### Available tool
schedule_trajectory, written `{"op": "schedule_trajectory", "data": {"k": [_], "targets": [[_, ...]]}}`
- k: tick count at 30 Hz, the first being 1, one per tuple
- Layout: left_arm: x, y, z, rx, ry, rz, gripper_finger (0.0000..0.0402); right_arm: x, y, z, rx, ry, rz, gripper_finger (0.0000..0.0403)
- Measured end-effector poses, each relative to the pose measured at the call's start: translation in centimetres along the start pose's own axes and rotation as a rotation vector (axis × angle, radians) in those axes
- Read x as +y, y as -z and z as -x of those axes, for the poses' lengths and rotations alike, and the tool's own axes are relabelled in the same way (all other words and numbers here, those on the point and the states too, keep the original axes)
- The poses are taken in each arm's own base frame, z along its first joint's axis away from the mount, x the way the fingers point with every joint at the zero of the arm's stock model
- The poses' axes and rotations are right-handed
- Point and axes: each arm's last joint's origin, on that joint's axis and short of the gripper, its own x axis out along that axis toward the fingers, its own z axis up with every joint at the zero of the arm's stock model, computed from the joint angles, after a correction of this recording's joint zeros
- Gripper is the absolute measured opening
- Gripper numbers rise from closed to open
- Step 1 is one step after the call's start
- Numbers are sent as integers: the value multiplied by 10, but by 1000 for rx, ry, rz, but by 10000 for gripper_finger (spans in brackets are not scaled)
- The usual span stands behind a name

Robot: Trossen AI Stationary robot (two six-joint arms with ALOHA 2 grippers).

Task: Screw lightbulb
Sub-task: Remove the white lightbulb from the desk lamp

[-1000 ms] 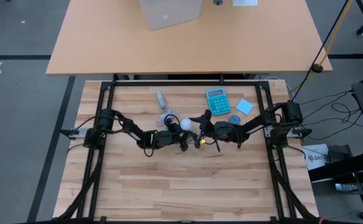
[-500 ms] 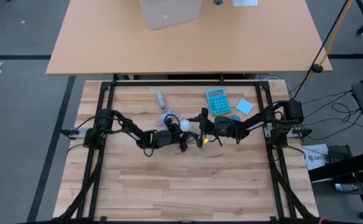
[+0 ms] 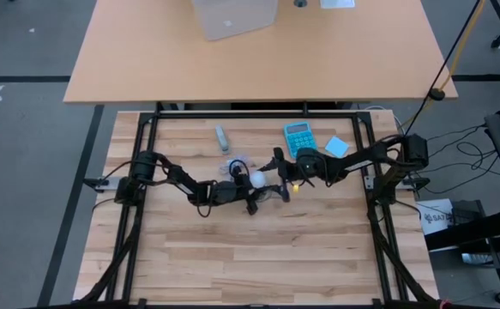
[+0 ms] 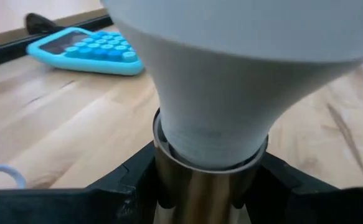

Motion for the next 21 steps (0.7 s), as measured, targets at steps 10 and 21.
{"op": "schedule_trajectory", "data": {"k": [10,21], "targets": [[-4,0,0,22,195,-32,181,-9,2,6,-17,-199,-37,274],[-7,0,0,24,305,-53,181,-7,2,7,-37,-299,-11,274]]}}
